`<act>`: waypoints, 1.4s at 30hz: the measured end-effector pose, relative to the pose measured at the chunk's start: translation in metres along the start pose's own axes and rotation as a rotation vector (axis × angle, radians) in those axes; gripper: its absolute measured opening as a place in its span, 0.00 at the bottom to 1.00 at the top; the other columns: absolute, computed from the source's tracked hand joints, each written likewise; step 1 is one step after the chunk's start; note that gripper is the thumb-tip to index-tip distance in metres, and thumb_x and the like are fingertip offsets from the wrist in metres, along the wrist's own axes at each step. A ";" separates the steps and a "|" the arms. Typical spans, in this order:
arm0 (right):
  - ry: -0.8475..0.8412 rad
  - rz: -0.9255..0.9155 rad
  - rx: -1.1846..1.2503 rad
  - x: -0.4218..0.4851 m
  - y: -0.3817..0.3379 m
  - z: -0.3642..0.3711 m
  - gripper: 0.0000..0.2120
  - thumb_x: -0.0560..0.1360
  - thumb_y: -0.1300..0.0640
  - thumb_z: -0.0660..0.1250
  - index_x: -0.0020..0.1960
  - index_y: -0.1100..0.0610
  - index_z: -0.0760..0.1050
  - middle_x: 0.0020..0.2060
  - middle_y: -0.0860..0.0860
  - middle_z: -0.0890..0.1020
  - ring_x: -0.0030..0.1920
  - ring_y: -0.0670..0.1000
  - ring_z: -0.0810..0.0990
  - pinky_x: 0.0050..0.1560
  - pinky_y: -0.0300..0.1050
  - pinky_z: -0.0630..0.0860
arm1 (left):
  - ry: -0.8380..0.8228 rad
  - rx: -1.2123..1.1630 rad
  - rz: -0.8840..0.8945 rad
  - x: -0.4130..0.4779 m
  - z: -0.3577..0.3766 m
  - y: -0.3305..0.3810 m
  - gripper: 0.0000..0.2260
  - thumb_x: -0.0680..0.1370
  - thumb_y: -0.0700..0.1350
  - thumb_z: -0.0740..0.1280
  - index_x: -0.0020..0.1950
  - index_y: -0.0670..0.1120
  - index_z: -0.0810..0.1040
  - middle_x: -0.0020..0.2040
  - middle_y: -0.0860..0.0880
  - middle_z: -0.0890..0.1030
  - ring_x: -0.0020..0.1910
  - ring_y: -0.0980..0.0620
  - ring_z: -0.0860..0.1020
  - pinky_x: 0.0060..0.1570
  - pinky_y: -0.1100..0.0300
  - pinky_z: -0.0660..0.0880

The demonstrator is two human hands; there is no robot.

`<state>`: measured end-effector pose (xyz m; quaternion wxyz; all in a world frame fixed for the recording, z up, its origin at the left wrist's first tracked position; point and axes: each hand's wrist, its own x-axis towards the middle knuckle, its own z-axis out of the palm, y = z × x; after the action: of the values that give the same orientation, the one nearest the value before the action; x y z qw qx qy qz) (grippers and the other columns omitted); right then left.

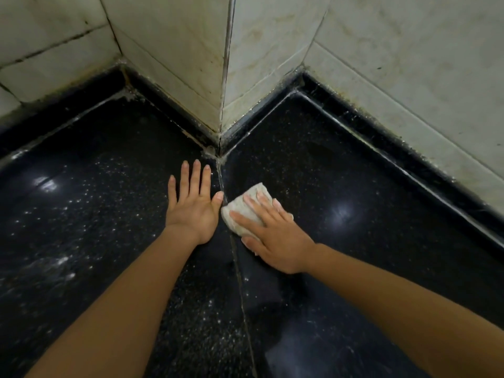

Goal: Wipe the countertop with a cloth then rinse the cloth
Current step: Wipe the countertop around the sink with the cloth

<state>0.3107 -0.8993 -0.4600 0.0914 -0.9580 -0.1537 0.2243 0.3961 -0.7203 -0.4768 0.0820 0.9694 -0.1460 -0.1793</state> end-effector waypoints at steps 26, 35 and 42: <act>0.096 0.322 0.192 -0.040 0.044 0.005 0.24 0.83 0.45 0.47 0.77 0.39 0.44 0.77 0.48 0.38 0.76 0.50 0.33 0.72 0.49 0.31 | 0.074 0.062 -0.064 -0.012 0.005 0.008 0.28 0.80 0.58 0.38 0.76 0.47 0.32 0.75 0.47 0.31 0.74 0.47 0.30 0.70 0.48 0.31; 0.059 0.073 0.113 -0.141 0.009 0.064 0.23 0.83 0.45 0.46 0.74 0.34 0.41 0.73 0.41 0.33 0.74 0.47 0.28 0.71 0.46 0.27 | 0.283 -0.081 -0.099 -0.181 0.067 0.059 0.30 0.80 0.59 0.37 0.76 0.43 0.39 0.77 0.48 0.38 0.74 0.53 0.36 0.71 0.54 0.32; -0.018 -0.101 0.050 -0.229 -0.022 0.106 0.24 0.79 0.41 0.41 0.74 0.34 0.42 0.74 0.42 0.34 0.72 0.44 0.25 0.69 0.43 0.23 | 0.289 -0.090 -0.305 -0.301 0.122 0.059 0.33 0.78 0.61 0.37 0.76 0.41 0.41 0.77 0.45 0.43 0.75 0.51 0.39 0.73 0.52 0.39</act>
<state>0.0615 -0.9442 -0.4565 0.1252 -0.9443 -0.1968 0.2320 0.0673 -0.6953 -0.4791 0.1172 0.9913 0.0238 -0.0549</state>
